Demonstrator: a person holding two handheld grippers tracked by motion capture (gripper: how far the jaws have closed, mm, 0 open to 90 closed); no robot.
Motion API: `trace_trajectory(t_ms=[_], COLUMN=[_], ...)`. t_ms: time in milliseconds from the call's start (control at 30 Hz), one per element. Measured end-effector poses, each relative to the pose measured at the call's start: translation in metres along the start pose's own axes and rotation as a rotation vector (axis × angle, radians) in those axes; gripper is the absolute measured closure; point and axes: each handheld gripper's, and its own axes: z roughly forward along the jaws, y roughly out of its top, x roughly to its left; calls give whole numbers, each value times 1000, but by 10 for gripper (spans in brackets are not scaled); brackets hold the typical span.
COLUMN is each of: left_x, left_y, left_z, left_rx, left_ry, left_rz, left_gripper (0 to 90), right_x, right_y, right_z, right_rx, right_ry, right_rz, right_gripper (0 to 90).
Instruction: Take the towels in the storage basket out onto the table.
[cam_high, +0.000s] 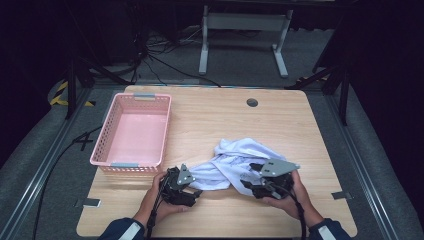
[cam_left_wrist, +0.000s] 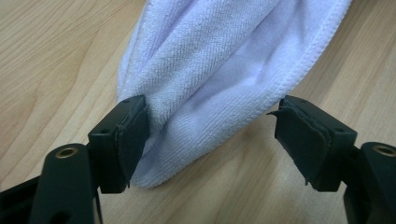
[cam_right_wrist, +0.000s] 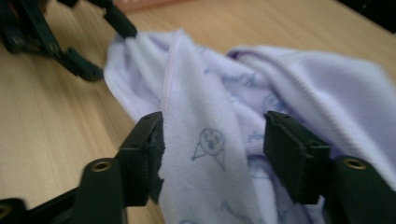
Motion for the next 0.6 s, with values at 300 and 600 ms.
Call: trace_trajectory(t_ms=[300, 600], left_x=[4, 4], left_y=[-1, -2], left_z=[-10, -18], left_rx=[-43, -51], left_ry=[4, 23], left_rz=[-21, -11], left_gripper=[236, 210], right_x=[-6, -18], right_y=[-15, -6], right_z=[32, -47], right_rx=[147, -52], right_ry=[14, 85], right_rz=[-45, -48], right_gripper=[815, 859])
